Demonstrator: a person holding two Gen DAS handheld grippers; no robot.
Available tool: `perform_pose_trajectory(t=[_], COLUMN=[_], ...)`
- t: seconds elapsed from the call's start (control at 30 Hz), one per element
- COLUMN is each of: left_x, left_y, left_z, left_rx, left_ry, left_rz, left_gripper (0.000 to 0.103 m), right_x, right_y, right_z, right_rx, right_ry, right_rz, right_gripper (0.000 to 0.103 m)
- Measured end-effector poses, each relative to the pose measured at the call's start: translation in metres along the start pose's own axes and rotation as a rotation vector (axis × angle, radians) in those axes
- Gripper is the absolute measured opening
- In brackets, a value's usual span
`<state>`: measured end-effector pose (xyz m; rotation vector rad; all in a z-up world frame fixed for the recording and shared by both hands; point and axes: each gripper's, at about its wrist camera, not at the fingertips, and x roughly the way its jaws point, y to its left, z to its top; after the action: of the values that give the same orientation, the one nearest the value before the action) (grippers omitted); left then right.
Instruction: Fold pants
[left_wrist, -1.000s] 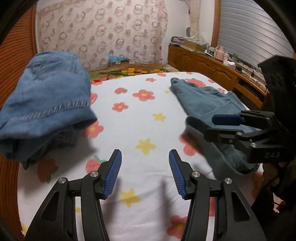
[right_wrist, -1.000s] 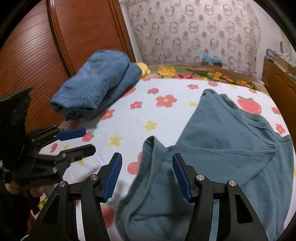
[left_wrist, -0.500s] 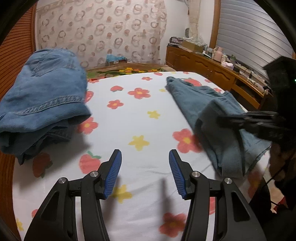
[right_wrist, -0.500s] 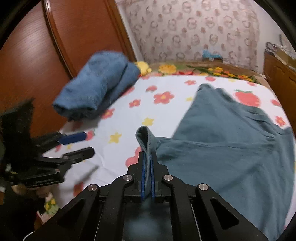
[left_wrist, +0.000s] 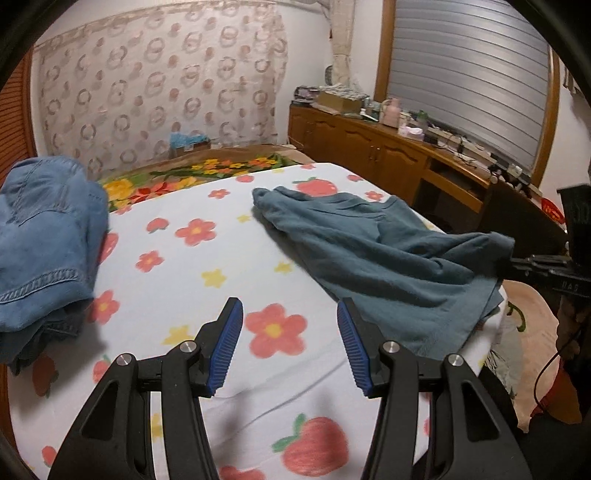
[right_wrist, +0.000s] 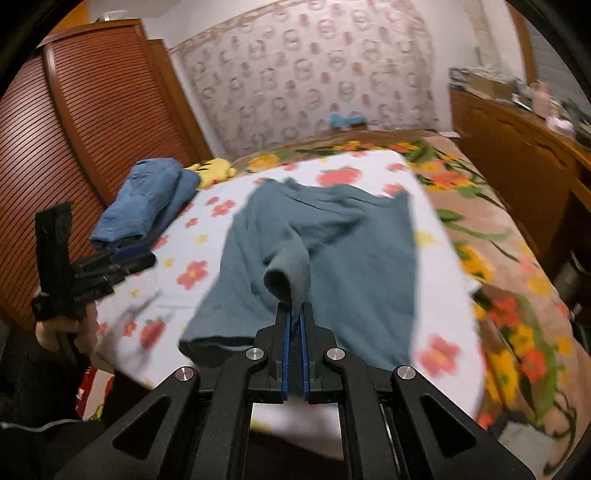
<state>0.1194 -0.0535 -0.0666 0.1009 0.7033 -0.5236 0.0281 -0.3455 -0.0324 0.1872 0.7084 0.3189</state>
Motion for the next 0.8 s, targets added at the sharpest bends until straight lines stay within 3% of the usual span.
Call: perform_pose_trajectory(t=[0.17, 0.33, 0.37, 0.43, 0.5, 0.77, 0.8], left_x=[0.008, 0.017, 0.018, 0.021, 0.024, 0.036, 0.038], left_y=[-0.012, -0.026, -0.029, -0.033, -0.037, -0.047, -0.049], left_z=[0.001, 0.001, 0.001, 0.002, 0.002, -0.002, -0.003], left_rx=[0.013, 0.024, 0.026, 0.03, 0.027, 0.017, 0.018], left_ry=[0.019, 0.036, 0.038, 0.043, 0.048, 0.07, 0.073], left_rz=[-0.016, -0.035, -0.037, -0.043, -0.047, -0.071, -0.074], left_gripper=[0.054, 0.054, 0.054, 0.054, 0.054, 0.054, 0.054], right_x=[-0.006, -0.006, -0.007, -0.001, 0.006, 0.038, 0.04], right_y=[-0.013, -0.01, -0.011, -0.008, -0.009, -0.008, -0.011], right_z=[-0.013, -0.002, 0.001, 0.006, 0.008, 0.011, 0.012], right_rx=[0.042, 0.08, 0.083, 0.081, 0.068, 0.027, 0.025], right_ry=[0.022, 0.02, 0.013, 0.004, -0.005, 0.041, 0.052], right_rz=[-0.07, -0.096, -0.099, -0.11, -0.122, -0.121, -0.12], right_gripper=[0.004, 0.006, 0.01, 0.039, 0.047, 0.047, 0.038])
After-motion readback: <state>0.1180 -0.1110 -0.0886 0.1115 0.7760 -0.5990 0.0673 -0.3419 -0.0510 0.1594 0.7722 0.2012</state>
